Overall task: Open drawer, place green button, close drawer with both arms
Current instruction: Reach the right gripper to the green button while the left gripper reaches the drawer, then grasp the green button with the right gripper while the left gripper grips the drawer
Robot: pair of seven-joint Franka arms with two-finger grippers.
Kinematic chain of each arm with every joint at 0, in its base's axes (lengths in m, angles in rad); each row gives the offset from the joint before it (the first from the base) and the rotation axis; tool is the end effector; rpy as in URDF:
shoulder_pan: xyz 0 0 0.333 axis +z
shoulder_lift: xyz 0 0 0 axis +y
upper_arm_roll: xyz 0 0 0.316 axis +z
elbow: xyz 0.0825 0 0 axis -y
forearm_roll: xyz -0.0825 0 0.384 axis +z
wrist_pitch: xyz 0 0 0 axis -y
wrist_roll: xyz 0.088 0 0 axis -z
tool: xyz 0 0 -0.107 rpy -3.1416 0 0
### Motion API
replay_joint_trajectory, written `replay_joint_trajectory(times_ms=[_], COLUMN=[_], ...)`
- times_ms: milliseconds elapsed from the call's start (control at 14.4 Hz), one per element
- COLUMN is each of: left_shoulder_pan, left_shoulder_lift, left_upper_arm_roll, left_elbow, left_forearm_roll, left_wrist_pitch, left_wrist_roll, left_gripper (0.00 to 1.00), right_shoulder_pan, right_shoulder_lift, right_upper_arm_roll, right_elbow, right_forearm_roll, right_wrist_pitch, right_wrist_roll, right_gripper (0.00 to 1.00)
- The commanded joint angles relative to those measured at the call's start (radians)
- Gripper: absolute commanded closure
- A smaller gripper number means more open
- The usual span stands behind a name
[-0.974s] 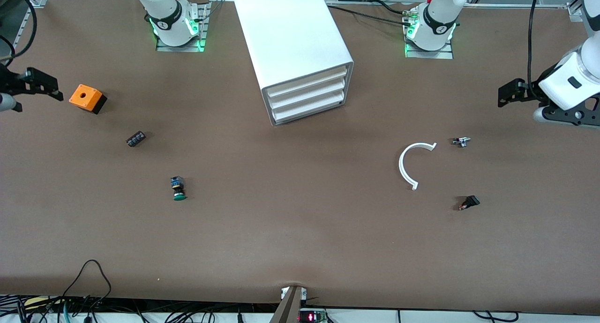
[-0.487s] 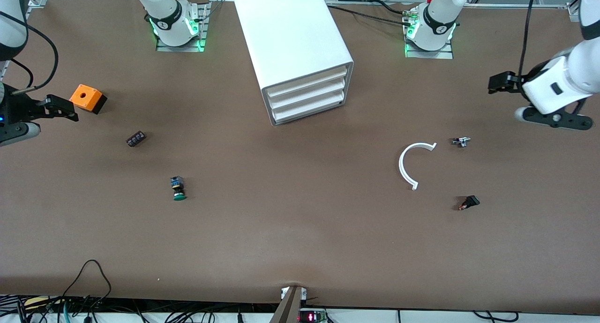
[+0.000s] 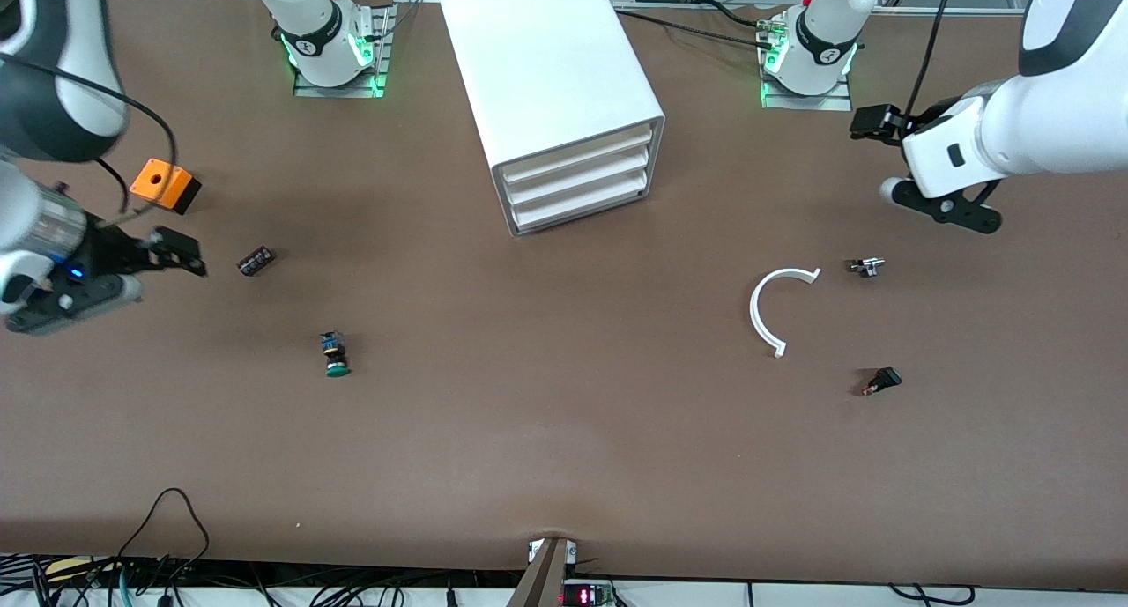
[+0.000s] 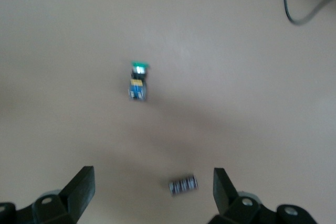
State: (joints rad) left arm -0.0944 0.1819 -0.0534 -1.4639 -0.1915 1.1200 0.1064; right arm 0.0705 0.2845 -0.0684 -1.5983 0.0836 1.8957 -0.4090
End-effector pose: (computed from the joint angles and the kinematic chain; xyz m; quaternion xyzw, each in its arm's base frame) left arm 0.5406 -0.1038 0.5485 0.9507 -0.1403 -0.2604 0.0933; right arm 0.6480 0.0119 0.4684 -0.9808 -0.1926 -0.0128 0.0281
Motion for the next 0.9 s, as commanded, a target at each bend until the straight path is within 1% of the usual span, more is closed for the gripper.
replay_joint_trajectory(times_ms=[0,139,278,417,487,626,695,765,834], left_shoulder_pan=[0.001,-0.001,0.016,0.015,0.007,-0.002,-0.020,-0.027,-0.027], left_shoulder_lift=[0.071,0.155,0.244,0.313,0.329,0.341,0.340,0.338,0.338], left_upper_arm_roll=[0.003,0.003,0.004,0.004,0.004,0.003,-0.009,-0.025,-0.057], left_elbow=[0.014,0.010,0.008,0.005,-0.016,-0.103,-0.168,-0.227,-0.287], left_forearm_roll=[-0.118,-0.204,-0.326,-0.409,-0.449,-0.541,-0.590,-0.632,-0.667], left_wrist_pitch=[-0.026,-0.013,0.013,0.067,0.111,0.235,0.309,0.387,0.462], left_wrist_roll=[0.033,0.164,0.307,0.415,0.452,0.562,0.620,0.665,0.703], left_gripper=[0.00,0.00,0.00,0.00,0.00,0.00,0.00,0.00,0.00], right_shoulder_pan=[0.011,0.012,0.012,0.014,0.021,0.049,0.057,0.061,0.074], right_shoulder_lift=[0.083,0.097,0.114,0.143,0.159,0.191,0.209,0.228,0.251], right_upper_arm_roll=[-0.002,-0.002,-0.002,-0.002,-0.002,-0.002,-0.002,-0.002,-0.002], right_elbow=[0.014,0.012,0.000,0.003,0.001,0.001,0.001,0.001,0.003], right_forearm_roll=[0.022,0.024,0.025,0.025,0.027,0.030,0.034,0.044,0.057], right_wrist_pitch=[0.042,0.039,0.016,0.040,0.063,0.098,0.111,0.120,0.126], right_wrist_roll=[0.007,0.006,0.015,0.015,0.015,0.021,0.039,0.058,0.079], right_gripper=[0.00,0.00,0.00,0.00,0.00,0.00,0.00,0.00,0.00])
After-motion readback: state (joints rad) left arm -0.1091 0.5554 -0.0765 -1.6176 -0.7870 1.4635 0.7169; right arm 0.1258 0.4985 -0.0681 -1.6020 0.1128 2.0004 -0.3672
